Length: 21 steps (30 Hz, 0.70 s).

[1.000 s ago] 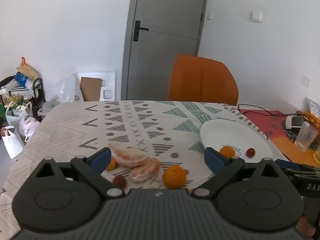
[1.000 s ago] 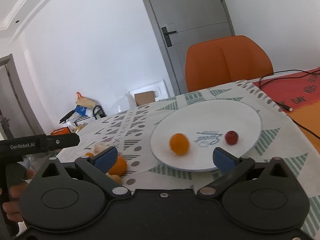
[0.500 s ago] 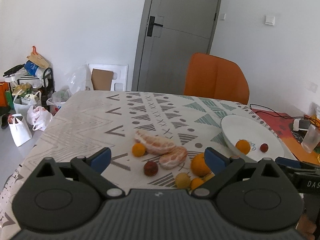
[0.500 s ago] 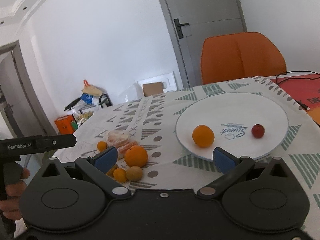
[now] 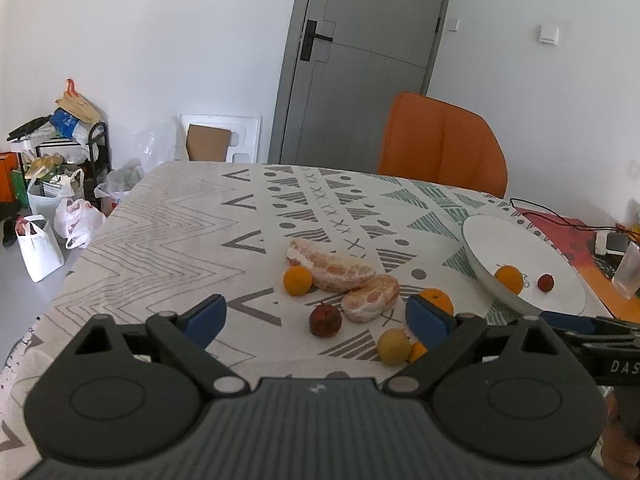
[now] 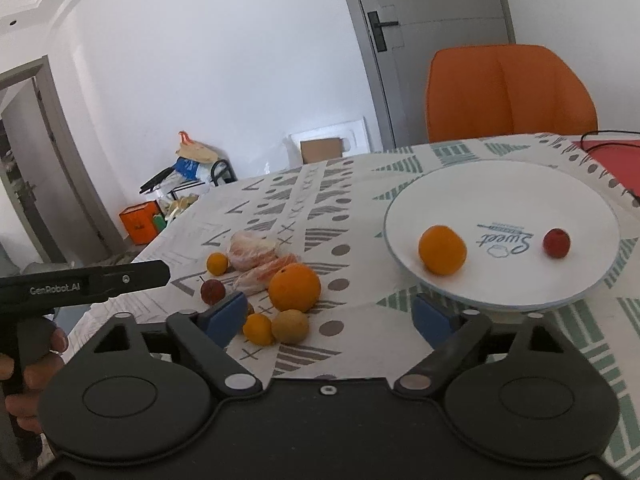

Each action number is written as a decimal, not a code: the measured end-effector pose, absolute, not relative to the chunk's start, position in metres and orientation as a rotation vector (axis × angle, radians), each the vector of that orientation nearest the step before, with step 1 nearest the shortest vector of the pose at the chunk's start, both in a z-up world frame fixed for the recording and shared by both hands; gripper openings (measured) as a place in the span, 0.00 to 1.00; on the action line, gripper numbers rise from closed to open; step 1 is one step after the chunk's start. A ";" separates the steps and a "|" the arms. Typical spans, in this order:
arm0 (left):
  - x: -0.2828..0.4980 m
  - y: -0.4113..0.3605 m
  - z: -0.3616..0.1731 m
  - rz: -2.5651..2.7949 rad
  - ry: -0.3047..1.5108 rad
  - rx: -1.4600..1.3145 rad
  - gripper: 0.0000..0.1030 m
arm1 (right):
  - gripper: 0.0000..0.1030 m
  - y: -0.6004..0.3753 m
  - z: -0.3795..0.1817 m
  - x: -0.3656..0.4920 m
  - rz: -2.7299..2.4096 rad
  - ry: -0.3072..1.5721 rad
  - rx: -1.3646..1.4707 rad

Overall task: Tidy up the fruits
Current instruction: 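Move both open grippers back to the fruit cluster, then grasp a dark red plum with the left gripper while the right gripper grasps a brown apricot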

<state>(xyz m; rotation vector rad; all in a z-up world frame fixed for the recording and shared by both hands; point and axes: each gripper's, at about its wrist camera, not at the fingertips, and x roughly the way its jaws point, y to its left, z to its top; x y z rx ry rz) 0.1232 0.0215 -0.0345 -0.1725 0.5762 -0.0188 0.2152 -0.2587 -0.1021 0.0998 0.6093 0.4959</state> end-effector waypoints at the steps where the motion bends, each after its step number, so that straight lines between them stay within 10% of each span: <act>1: 0.124 0.021 -0.036 -0.019 0.574 -0.167 0.93 | 0.80 -0.258 -0.104 0.216 0.500 0.615 0.100; 21: 0.158 0.020 -0.065 -0.045 0.654 -0.162 0.58 | 0.39 -0.233 -0.129 0.240 0.603 0.726 0.114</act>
